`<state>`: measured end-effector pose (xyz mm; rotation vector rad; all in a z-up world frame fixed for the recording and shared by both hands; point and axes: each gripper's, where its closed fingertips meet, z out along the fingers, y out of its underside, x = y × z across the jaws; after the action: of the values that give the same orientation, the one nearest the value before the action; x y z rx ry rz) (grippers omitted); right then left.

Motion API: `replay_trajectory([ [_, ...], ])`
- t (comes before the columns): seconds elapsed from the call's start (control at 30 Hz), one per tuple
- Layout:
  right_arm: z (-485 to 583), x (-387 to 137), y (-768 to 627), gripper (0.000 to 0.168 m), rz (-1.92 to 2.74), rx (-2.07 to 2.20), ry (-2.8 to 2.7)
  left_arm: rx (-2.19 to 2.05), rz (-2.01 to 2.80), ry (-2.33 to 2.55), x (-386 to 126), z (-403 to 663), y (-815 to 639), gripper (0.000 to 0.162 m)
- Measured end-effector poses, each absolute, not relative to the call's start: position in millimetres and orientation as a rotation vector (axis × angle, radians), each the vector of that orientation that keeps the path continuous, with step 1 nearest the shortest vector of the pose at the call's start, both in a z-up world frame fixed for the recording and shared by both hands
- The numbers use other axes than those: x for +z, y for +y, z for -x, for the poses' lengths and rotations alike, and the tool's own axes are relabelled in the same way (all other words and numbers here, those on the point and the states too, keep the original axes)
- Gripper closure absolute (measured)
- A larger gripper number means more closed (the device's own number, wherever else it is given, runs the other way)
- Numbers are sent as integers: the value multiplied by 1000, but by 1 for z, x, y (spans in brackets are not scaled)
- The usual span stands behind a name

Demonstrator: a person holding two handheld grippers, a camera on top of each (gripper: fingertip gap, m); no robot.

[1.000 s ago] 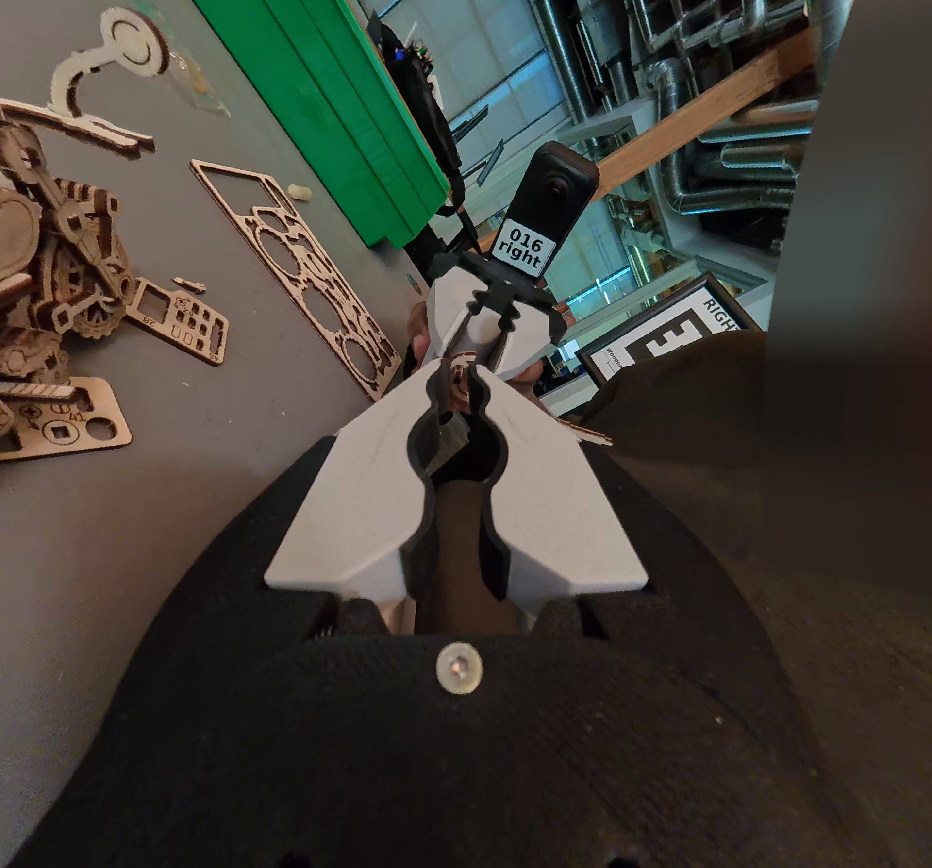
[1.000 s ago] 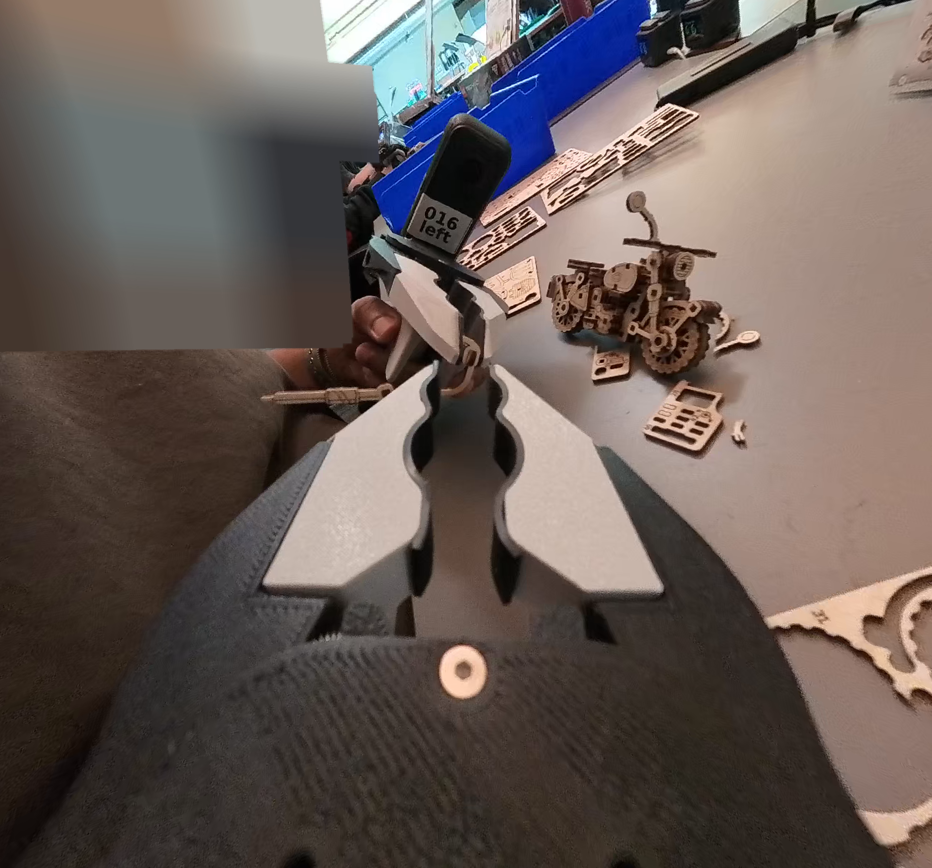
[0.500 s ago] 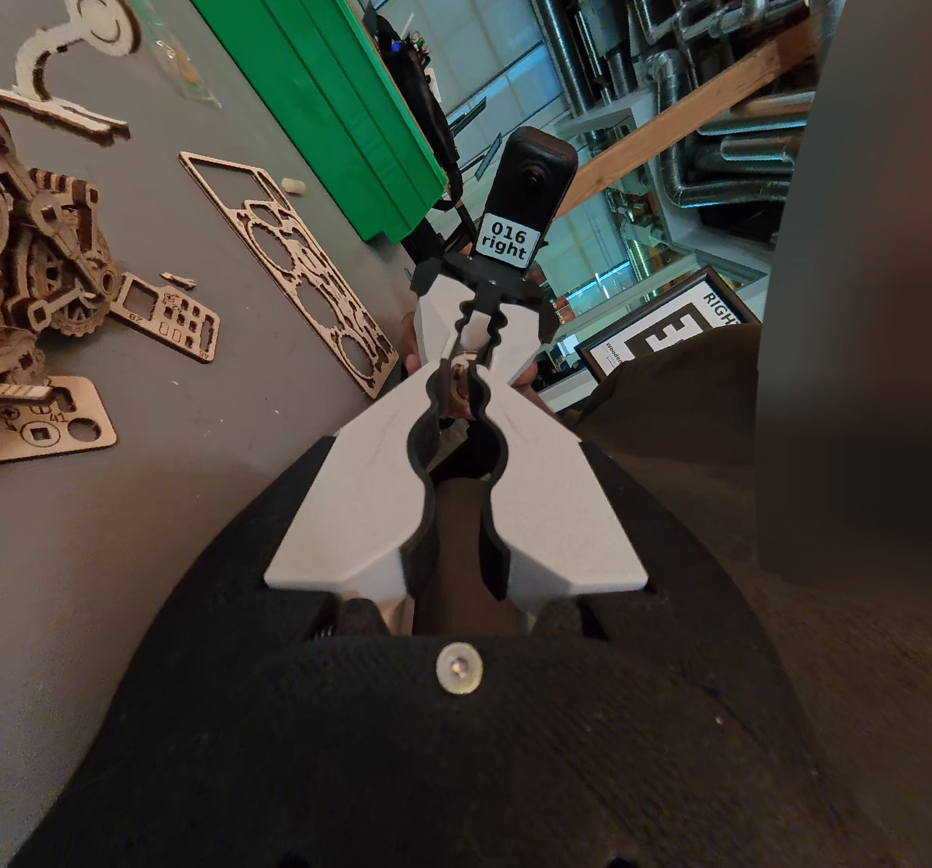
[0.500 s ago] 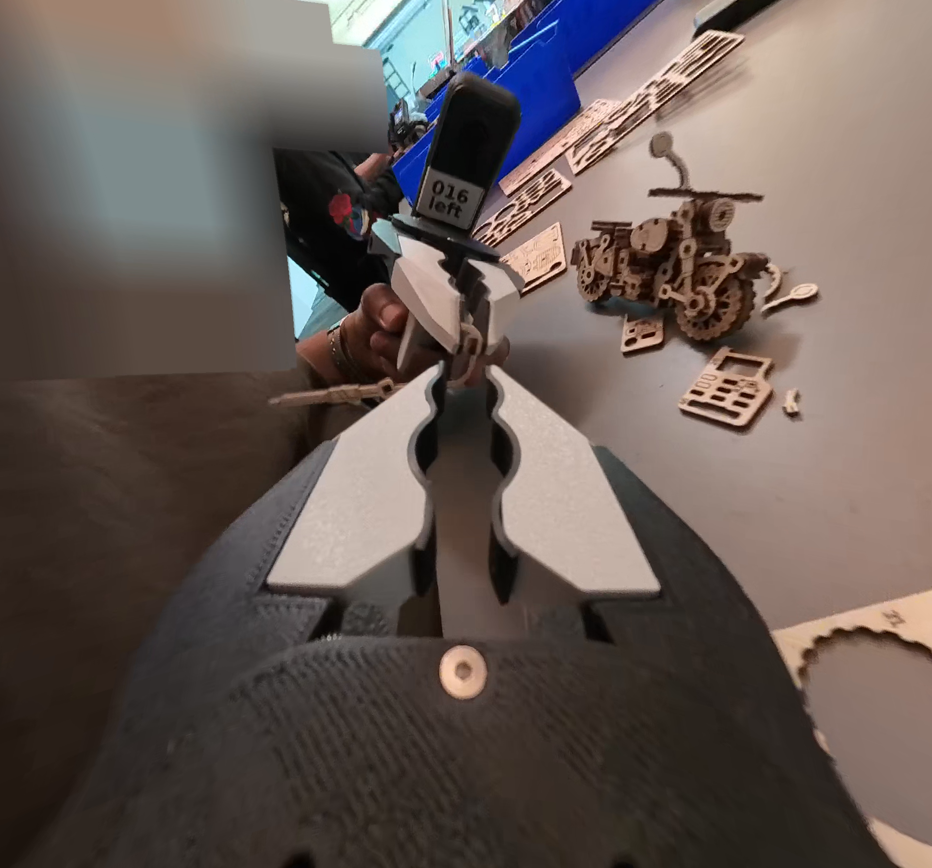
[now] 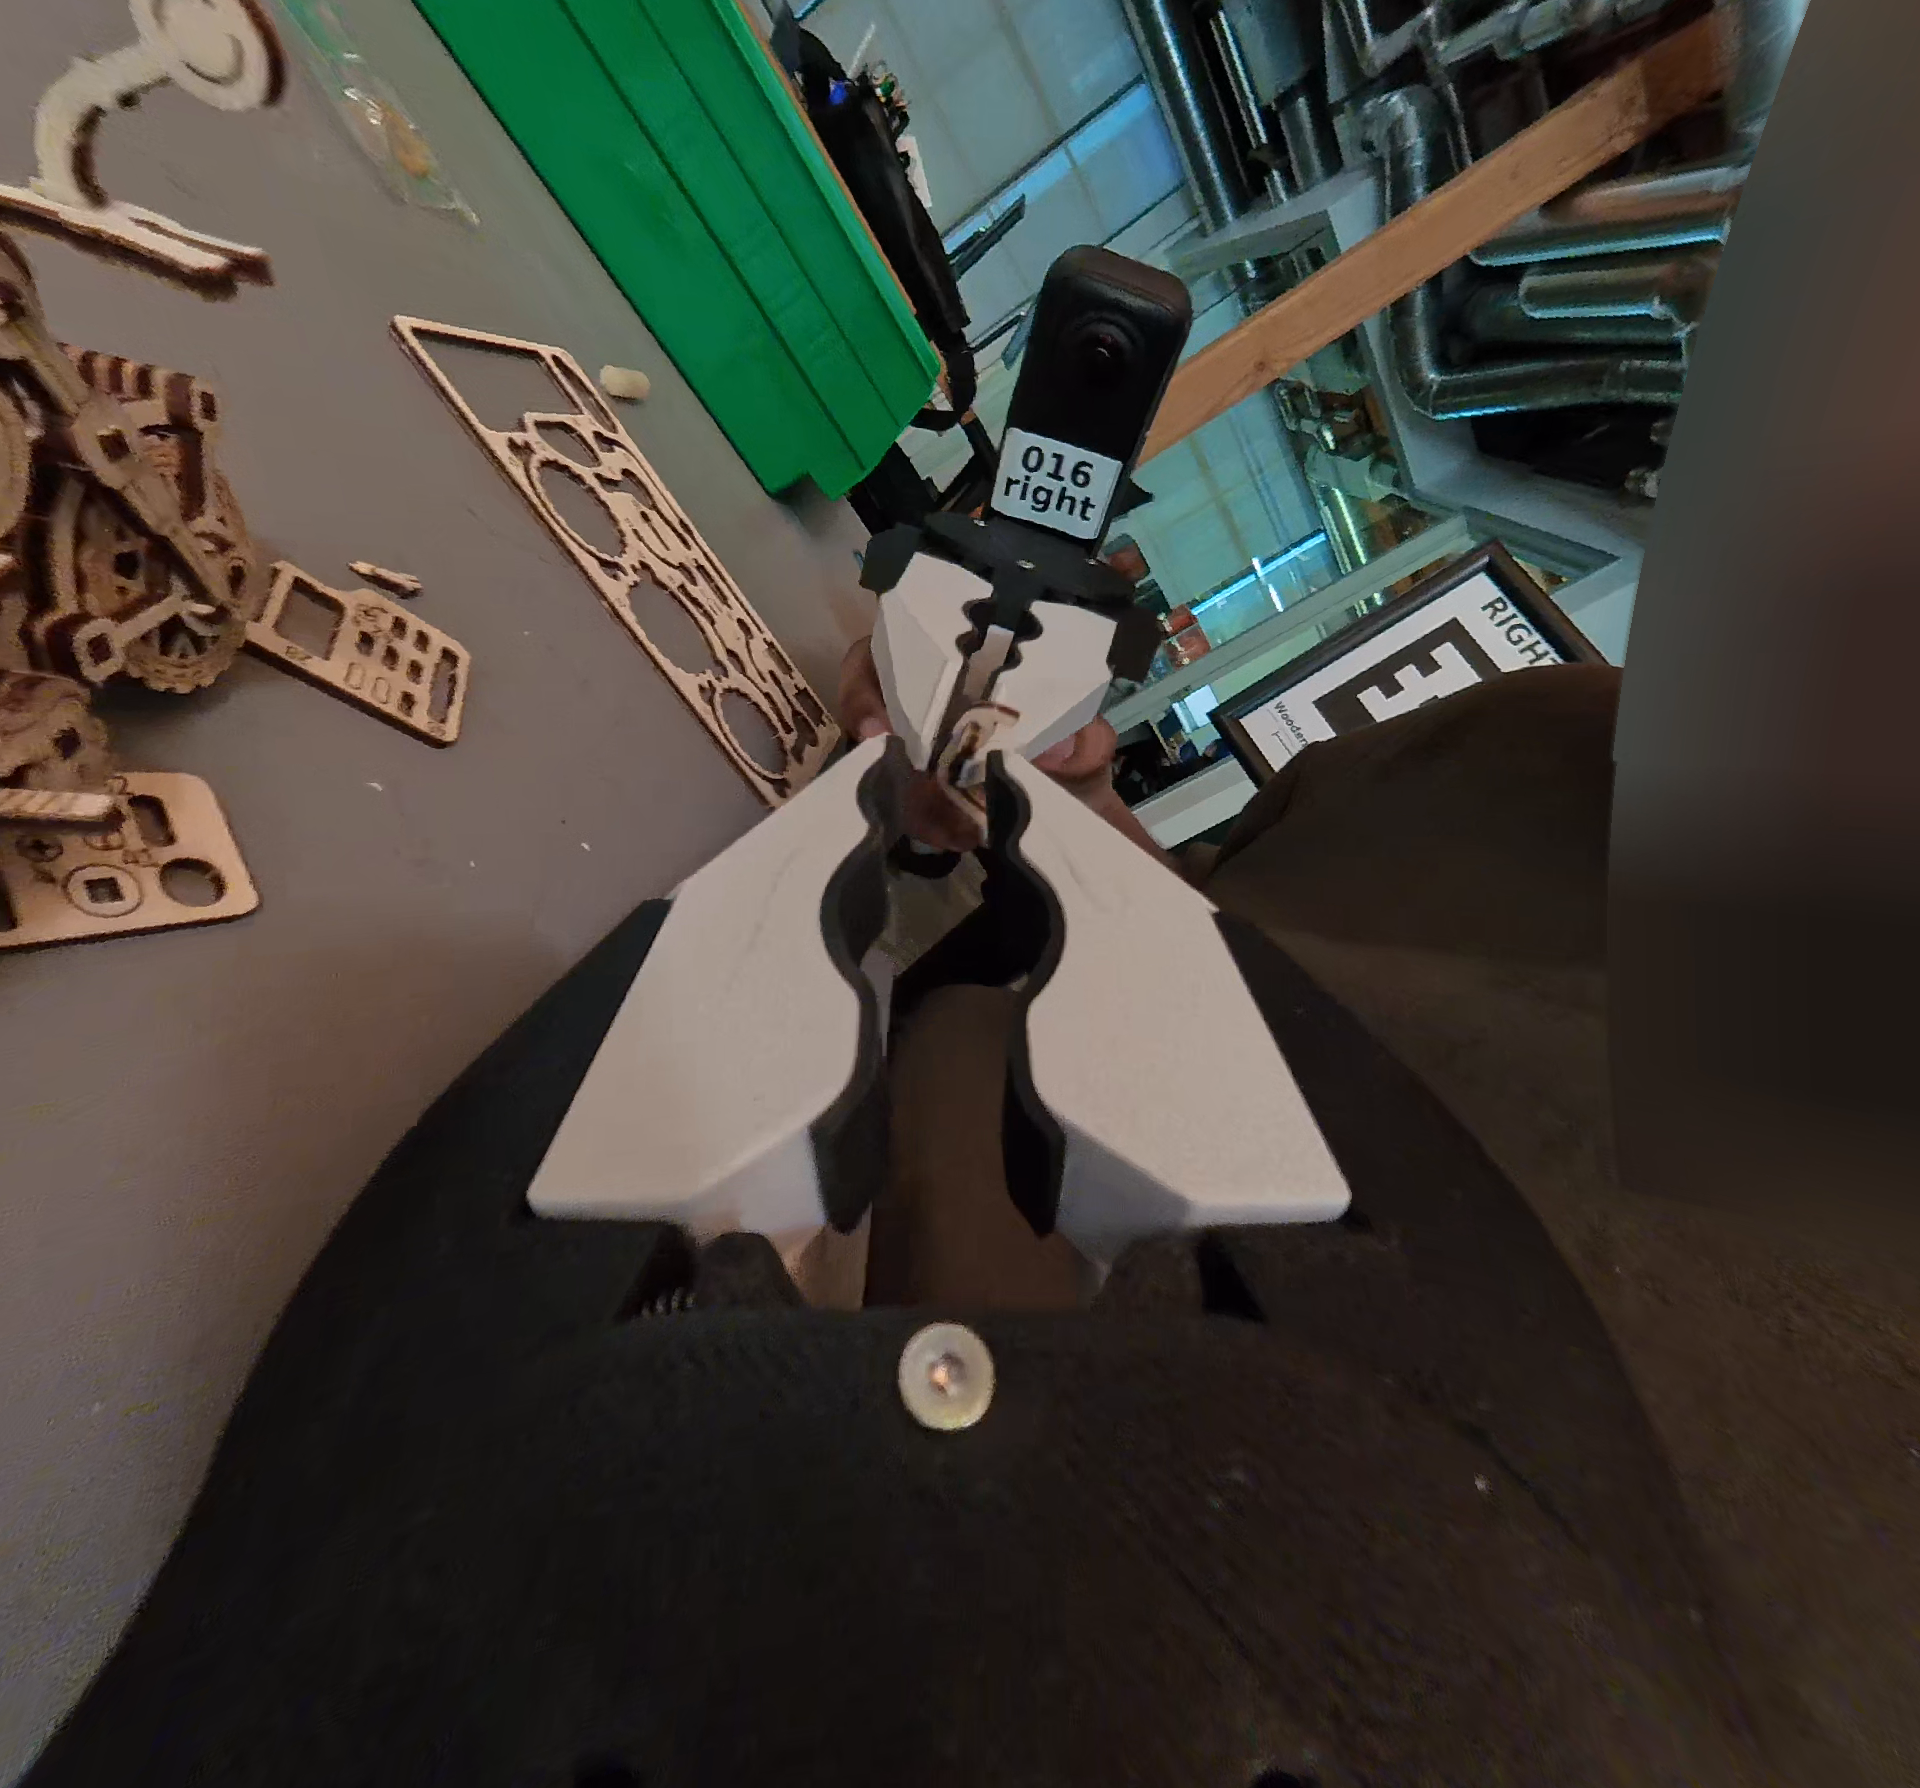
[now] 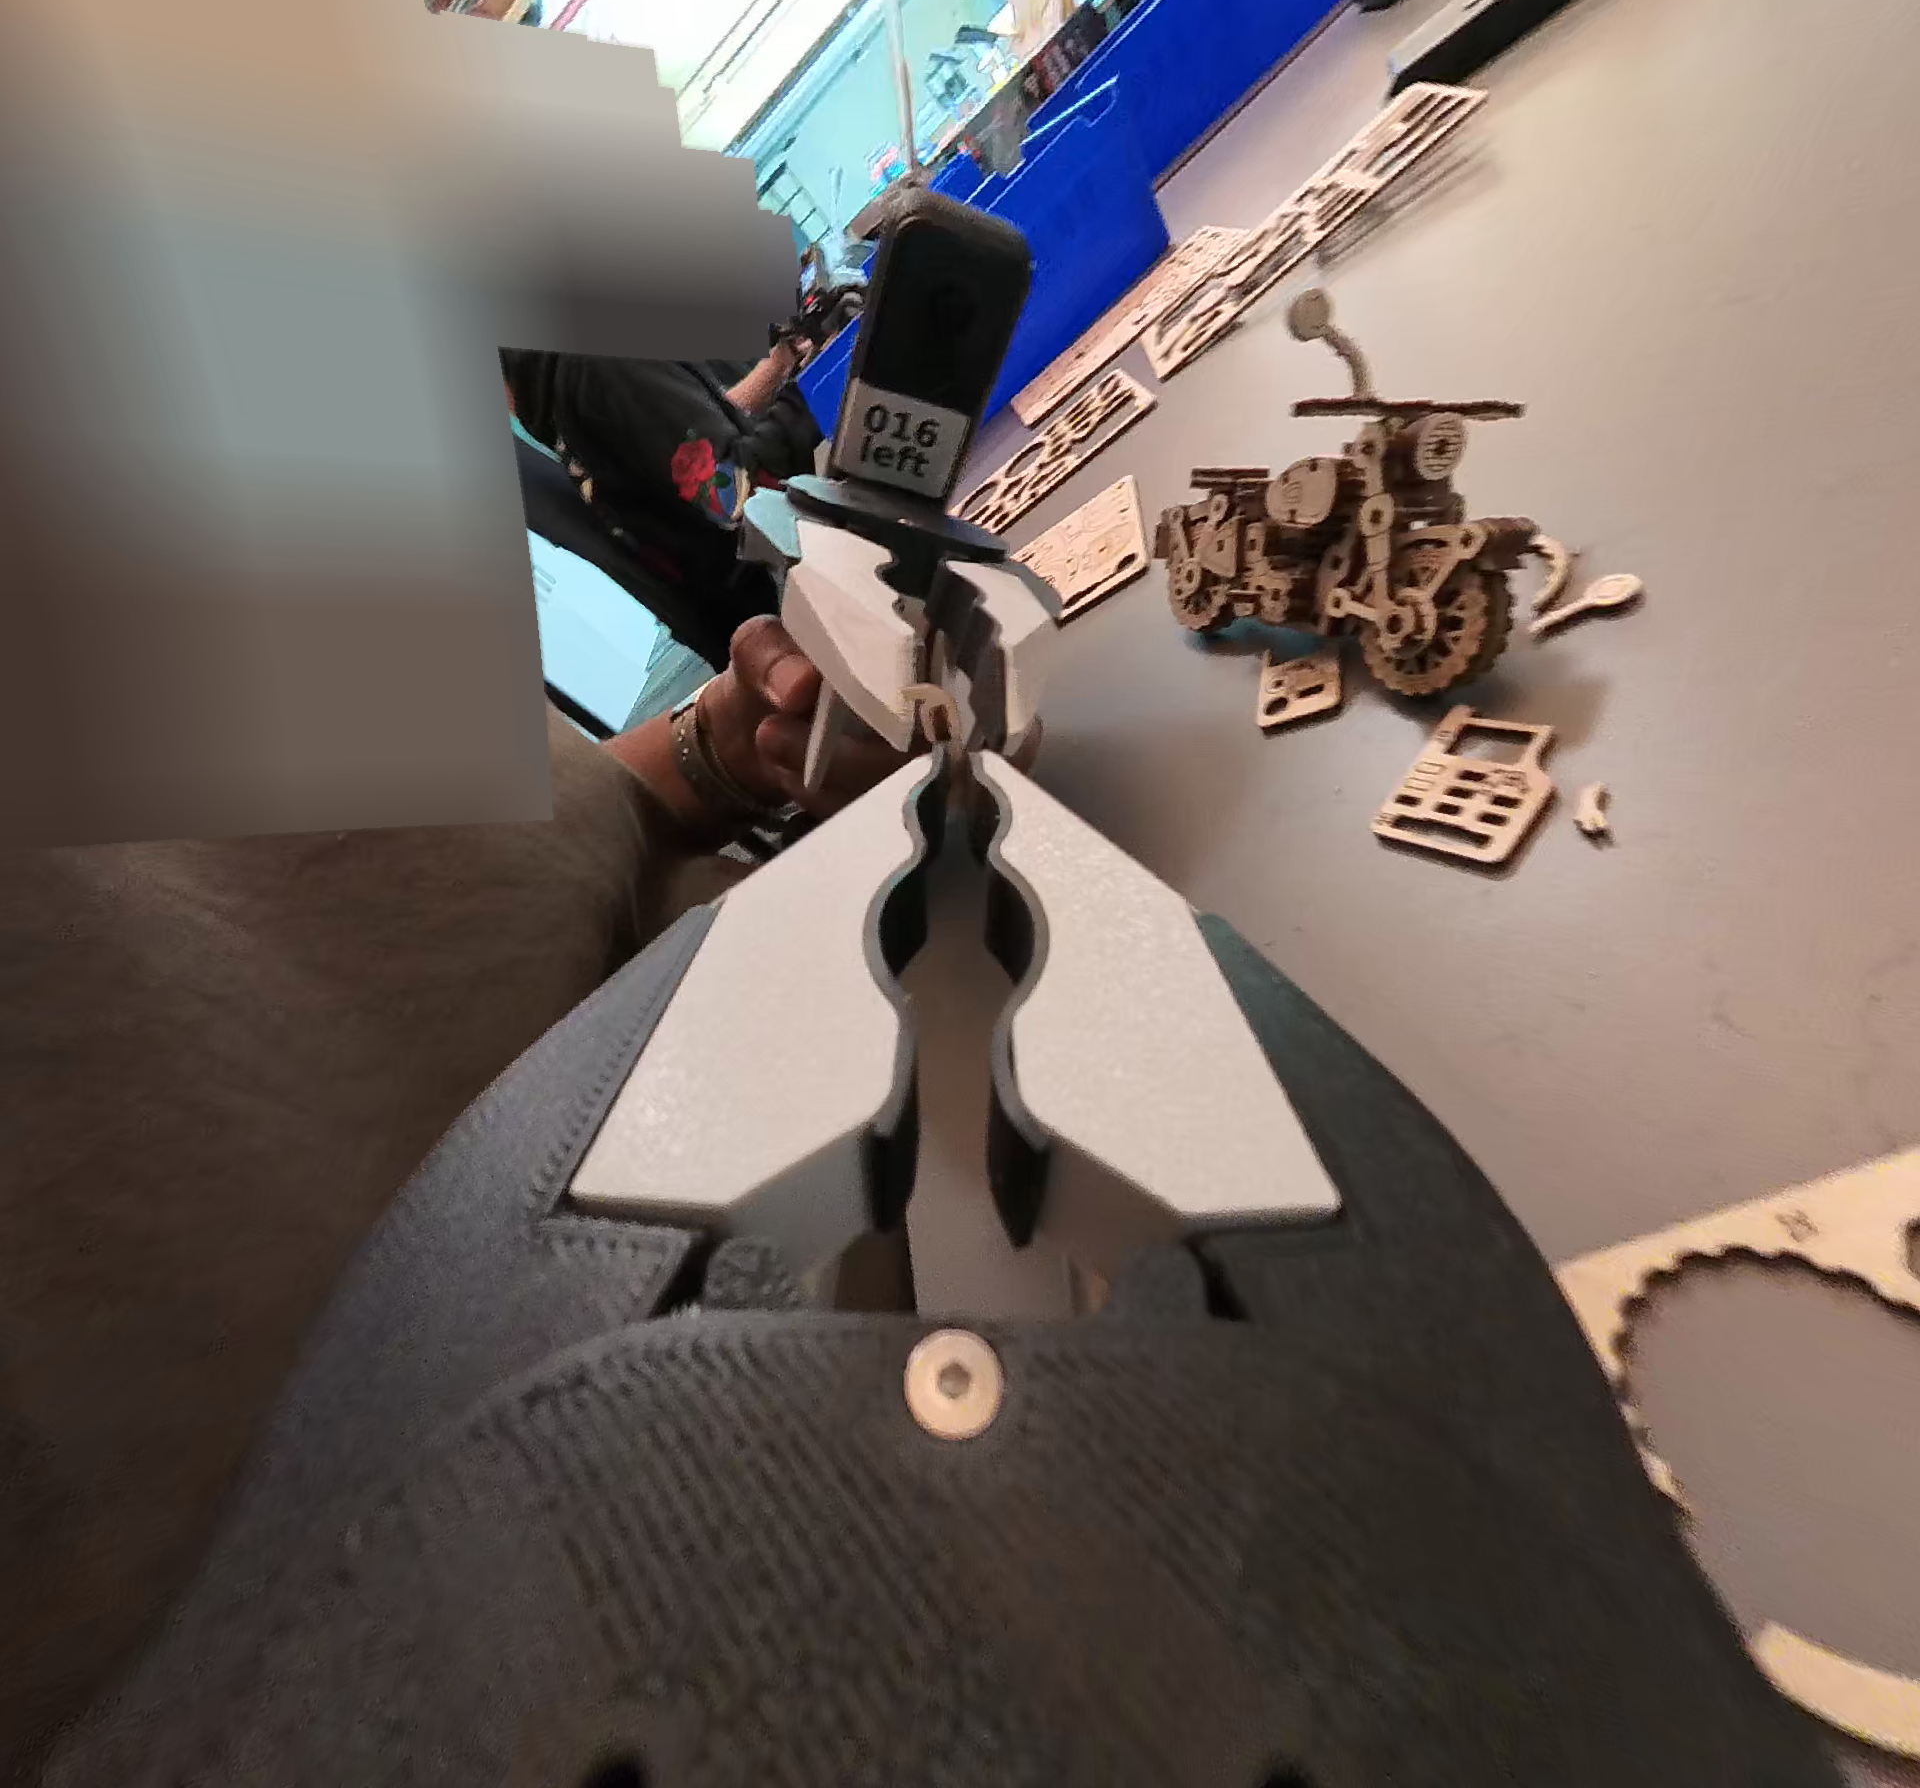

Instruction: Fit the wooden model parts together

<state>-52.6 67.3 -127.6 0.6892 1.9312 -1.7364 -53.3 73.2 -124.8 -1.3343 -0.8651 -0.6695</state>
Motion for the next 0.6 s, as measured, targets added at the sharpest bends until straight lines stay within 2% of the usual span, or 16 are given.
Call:
replay_trajectory([
  [0.2,70,-152,75,167,-822,-1673,2136,-615,1319,-920,-128,65,65,143],
  [0.47,88,-200,91,167,-1017,-1396,2578,-601,1303,-954,-131,71,61,143],
  [0.6,89,-205,92,167,-1006,-1357,2679,-616,1298,-952,-131,70,61,144],
])
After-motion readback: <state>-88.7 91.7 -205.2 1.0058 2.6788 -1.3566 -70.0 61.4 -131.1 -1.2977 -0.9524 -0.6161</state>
